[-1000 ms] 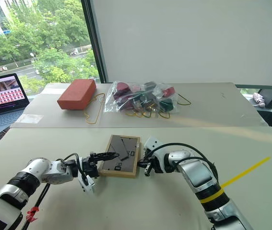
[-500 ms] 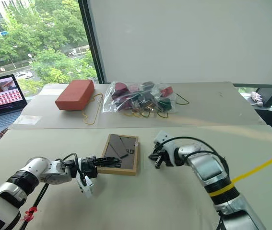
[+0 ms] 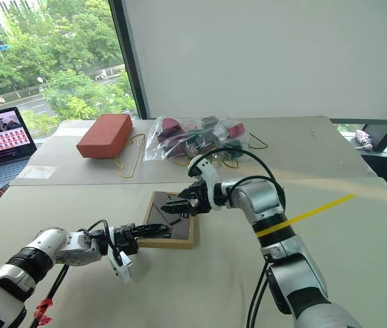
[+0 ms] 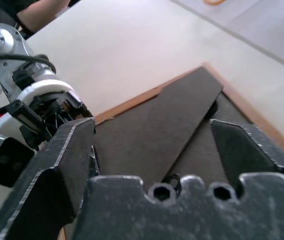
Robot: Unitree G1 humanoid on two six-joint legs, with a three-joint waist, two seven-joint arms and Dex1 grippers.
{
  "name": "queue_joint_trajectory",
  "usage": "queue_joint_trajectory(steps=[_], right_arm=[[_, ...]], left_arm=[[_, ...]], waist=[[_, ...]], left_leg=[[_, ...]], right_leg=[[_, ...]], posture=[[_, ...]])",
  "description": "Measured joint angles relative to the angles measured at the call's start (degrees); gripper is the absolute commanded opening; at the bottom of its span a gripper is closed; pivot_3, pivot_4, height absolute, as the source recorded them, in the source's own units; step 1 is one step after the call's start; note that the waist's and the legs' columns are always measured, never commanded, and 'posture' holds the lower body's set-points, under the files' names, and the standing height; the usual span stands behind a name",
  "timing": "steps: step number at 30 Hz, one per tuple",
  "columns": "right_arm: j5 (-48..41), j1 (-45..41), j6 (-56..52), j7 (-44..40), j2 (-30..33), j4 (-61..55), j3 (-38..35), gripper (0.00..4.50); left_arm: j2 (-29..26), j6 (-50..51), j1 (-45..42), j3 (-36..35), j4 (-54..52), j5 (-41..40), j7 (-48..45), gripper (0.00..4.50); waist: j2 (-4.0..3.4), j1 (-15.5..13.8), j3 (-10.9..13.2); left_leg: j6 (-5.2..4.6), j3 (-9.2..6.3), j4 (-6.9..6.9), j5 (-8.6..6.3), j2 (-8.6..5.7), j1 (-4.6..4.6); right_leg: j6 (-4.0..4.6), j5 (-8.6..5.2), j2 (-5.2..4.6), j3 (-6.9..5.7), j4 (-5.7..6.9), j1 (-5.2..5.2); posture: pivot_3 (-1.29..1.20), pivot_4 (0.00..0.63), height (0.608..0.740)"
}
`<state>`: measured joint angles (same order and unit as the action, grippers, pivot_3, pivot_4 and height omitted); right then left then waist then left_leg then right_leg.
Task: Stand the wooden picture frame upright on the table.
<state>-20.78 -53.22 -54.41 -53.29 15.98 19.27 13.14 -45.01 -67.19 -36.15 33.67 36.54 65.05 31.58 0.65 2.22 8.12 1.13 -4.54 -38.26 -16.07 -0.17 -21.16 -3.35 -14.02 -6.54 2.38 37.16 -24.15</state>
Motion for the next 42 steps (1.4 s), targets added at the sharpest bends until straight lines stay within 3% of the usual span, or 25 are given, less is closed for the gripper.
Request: queue_joint_trajectory(steps=[8, 13, 18, 33, 37, 42], right_arm=[[4.51, -6.05, 7.73, -6.26, -4.08, 15.02, 3.70, 4.45], [0.38, -5.64, 1.89, -11.09, -6.67, 12.76, 2.47, 4.45], [-2.69, -5.38, -1.32, -10.20, -7.13, 10.27, -1.08, 4.45], [0.73, 1.51, 0.74, -8.08, 6.03, 2.44, 0.82, 4.45], [5.47, 8.64, 11.76, -6.08, 16.11, -2.80, -1.93, 4.45], [10.76, 20.31, 29.90, -6.18, 22.29, -18.76, -2.40, 4.45]], left_arm=[[-0.30, 0.28, 0.88, -0.48, -0.57, -0.95, -1.41, 1.03], [-0.25, 0.59, 1.35, -0.96, -1.11, -1.60, -2.29, 1.03], [0.21, 1.13, 1.70, -1.10, -1.93, -2.18, -2.84, 1.03], [1.03, 0.97, 1.58, -0.94, -2.00, -2.37, -3.76, 1.03], [1.50, 0.69, 1.37, -0.95, -1.96, -2.55, -3.84, 1.03], [1.08, 0.07, 1.31, -0.98, -1.17, -2.75, -3.95, 1.03]], waist=[[-0.16, 0.43, -0.11], [-0.18, 0.43, -0.11], [-0.17, 0.03, -0.11], [-0.25, 0.18, -0.16], [-0.24, -0.46, -0.15], [-0.25, 0.20, -0.16]], left_leg=[[0.00, 0.00, 0.03, 0.00, 0.00, 0.07], [-0.01, -0.02, 0.03, 0.00, 0.01, 0.02], [0.00, -0.04, 0.02, 0.00, -0.01, -0.05], [0.00, -0.02, 0.03, 0.00, 0.00, 0.01], [-0.05, 0.03, 0.02, -0.03, -0.02, -0.08], [-0.21, 0.02, 0.03, -0.12, 0.00, 0.01]], right_leg=[[0.00, 0.00, 0.01, 0.01, 0.04, 0.02], [0.00, 0.00, 0.01, 0.00, 0.06, -0.02], [0.00, 0.00, -0.02, -0.02, 0.02, -0.03], [0.00, 0.00, -0.01, -0.02, 0.03, 0.01], [-0.04, -0.01, -0.05, 0.00, -0.10, -0.03], [-0.05, -0.02, -0.01, 0.01, -0.09, 0.00]], posture=[[0.00, 0.150, 0.740], [0.00, 0.150, 0.740], [0.00, 0.150, 0.740], [0.00, 0.150, 0.740], [0.00, 0.150, 0.740], [0.00, 0.150, 0.740]])
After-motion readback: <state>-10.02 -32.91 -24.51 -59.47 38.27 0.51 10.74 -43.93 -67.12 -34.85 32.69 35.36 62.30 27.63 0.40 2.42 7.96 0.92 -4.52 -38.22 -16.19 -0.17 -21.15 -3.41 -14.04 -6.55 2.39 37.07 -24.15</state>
